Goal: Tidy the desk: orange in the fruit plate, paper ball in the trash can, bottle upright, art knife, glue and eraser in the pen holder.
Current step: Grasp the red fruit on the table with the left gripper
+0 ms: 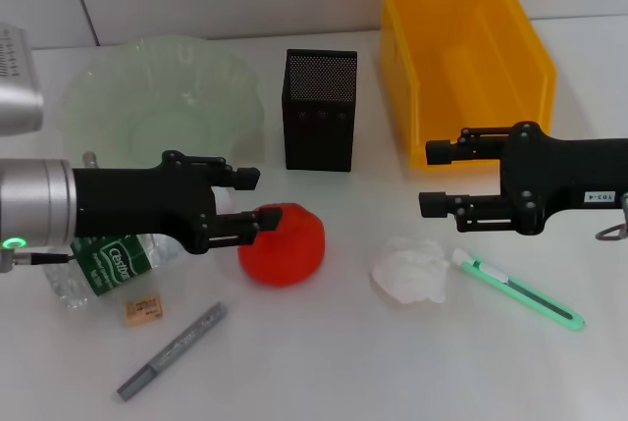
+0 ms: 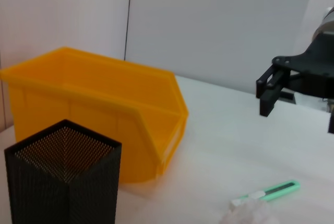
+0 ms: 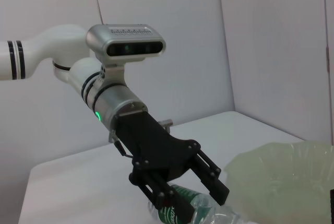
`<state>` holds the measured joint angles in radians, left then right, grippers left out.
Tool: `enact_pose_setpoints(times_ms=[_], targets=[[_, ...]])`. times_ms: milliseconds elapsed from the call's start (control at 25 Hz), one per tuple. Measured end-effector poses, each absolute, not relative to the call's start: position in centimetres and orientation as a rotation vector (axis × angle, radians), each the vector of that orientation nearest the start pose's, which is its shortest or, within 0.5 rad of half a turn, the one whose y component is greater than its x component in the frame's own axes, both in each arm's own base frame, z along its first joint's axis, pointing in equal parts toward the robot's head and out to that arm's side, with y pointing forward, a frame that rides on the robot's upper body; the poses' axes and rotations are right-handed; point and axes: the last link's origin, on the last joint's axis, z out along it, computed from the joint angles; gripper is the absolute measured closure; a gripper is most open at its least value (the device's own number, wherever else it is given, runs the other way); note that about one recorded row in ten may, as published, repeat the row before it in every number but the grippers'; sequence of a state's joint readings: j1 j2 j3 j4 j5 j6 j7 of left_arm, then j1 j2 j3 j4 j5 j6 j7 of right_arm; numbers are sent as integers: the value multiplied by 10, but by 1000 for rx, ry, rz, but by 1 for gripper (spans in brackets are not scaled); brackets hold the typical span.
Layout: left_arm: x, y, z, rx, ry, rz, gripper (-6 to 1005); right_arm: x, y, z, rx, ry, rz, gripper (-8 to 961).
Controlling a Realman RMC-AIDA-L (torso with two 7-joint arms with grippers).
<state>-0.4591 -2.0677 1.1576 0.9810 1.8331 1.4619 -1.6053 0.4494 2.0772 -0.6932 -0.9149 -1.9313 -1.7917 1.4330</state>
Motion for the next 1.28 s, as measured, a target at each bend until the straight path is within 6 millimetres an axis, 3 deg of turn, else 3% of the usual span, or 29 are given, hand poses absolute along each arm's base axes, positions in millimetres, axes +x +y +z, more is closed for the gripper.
enact_pose_setpoints(times_ms=[560,1280], targets=[[-211,350,-35,-2859,-416,-307,425,243,309,47,-2791,420,781,283],[-214,349,-46,-2867,-435,-259,414,242,310,48,-2788,425,776,283]])
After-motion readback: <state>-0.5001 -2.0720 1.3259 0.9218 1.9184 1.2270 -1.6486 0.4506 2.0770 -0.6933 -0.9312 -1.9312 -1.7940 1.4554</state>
